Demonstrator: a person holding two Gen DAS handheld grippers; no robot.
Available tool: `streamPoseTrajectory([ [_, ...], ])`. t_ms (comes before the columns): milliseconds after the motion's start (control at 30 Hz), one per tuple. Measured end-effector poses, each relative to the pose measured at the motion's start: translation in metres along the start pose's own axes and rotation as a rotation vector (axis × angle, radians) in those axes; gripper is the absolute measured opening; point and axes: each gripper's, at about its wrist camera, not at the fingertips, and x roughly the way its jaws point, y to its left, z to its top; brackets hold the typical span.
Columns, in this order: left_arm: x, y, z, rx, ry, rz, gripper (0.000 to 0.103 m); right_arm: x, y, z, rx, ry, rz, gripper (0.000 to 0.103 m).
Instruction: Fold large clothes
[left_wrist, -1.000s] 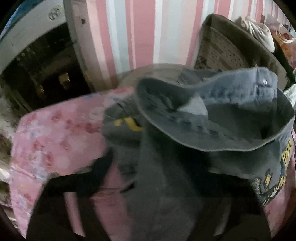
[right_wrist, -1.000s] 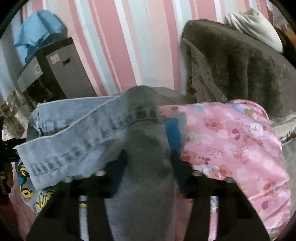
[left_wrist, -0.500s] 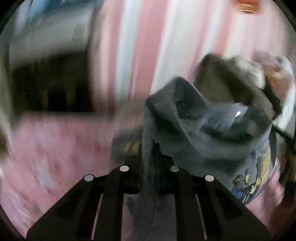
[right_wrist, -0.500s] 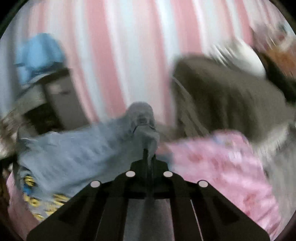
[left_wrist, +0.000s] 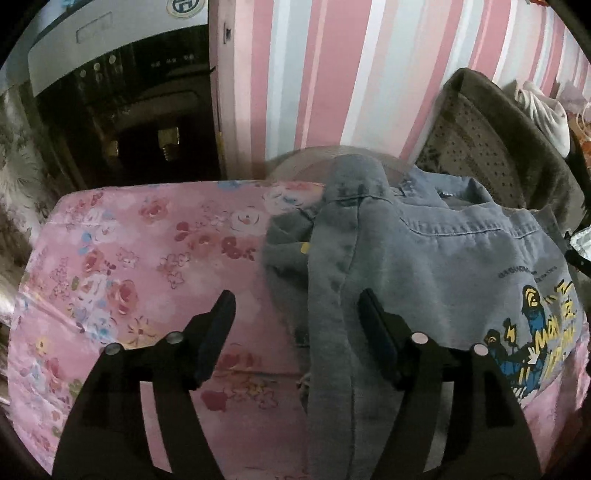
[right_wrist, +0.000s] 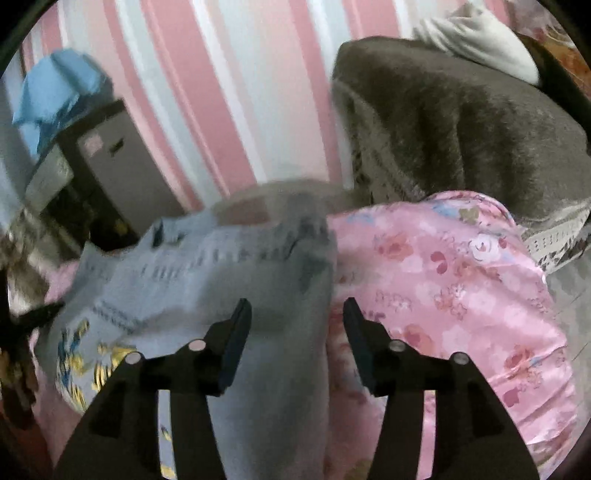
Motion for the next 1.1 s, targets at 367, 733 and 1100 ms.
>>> streamPoseTrajectory([
  [367, -0.009, -0.009, -0.019, 0.002, -0.107, 0.007, 0.009, 0.004, 0.037, -0.007, -0.142, -0.194, -0.047, 0.003],
  [733, -0.002, 0.009, -0.035, -0.084, -0.112, 0.020, 0.014, 0.030, 0.035, -0.009, -0.198, -0.148, -0.209, 0.002],
  [1100, -0.014, 0.007, -0.033, -0.037, -0.162, 0.199, 0.082, 0.006, -0.023, -0.001, 0.149, -0.155, -0.002, 0.044],
])
